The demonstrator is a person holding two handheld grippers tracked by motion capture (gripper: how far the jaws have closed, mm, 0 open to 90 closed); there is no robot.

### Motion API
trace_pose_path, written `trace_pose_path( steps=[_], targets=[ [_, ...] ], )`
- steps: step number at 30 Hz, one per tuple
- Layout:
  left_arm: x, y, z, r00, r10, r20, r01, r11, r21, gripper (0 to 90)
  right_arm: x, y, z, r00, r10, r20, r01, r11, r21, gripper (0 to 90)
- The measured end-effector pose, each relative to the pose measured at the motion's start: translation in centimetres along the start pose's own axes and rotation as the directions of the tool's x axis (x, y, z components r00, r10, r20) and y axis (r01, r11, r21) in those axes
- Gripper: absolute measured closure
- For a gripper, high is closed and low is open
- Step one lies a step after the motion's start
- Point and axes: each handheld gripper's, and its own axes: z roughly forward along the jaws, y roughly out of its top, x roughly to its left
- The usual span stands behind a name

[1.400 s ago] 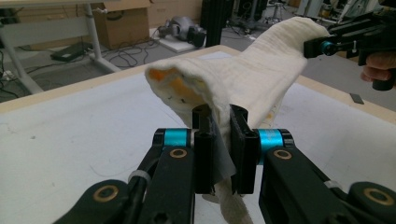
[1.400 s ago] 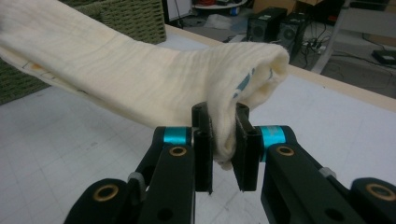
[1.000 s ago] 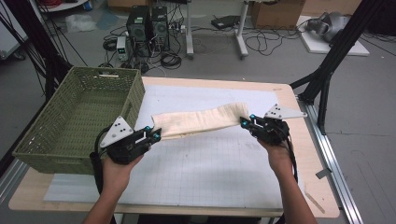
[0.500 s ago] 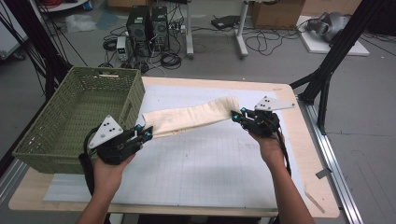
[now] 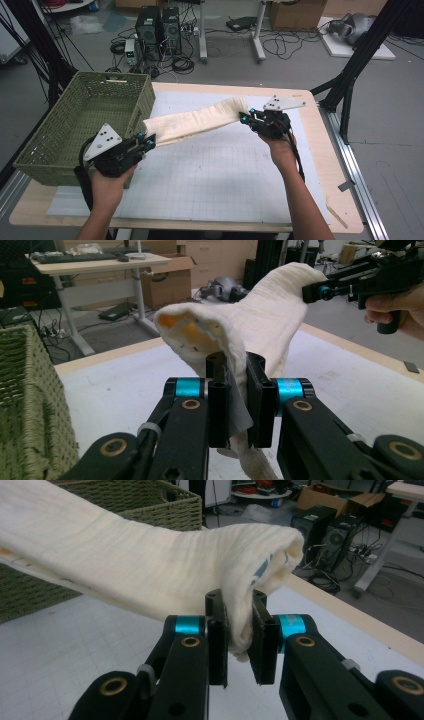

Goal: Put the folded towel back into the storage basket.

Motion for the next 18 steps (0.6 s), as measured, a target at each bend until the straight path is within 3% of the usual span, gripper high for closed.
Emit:
trace_pose_path(
  steps=[18],
  targets=[
    [1.2,0.0,-3.4,0.9984,0.000,-0.057,-0.001,0.9994,-0.034,81.7,1.5,3.7,3.6,0.9979,-0.050,-0.042,0.050,0.999,-0.007,80.6]
  ],
)
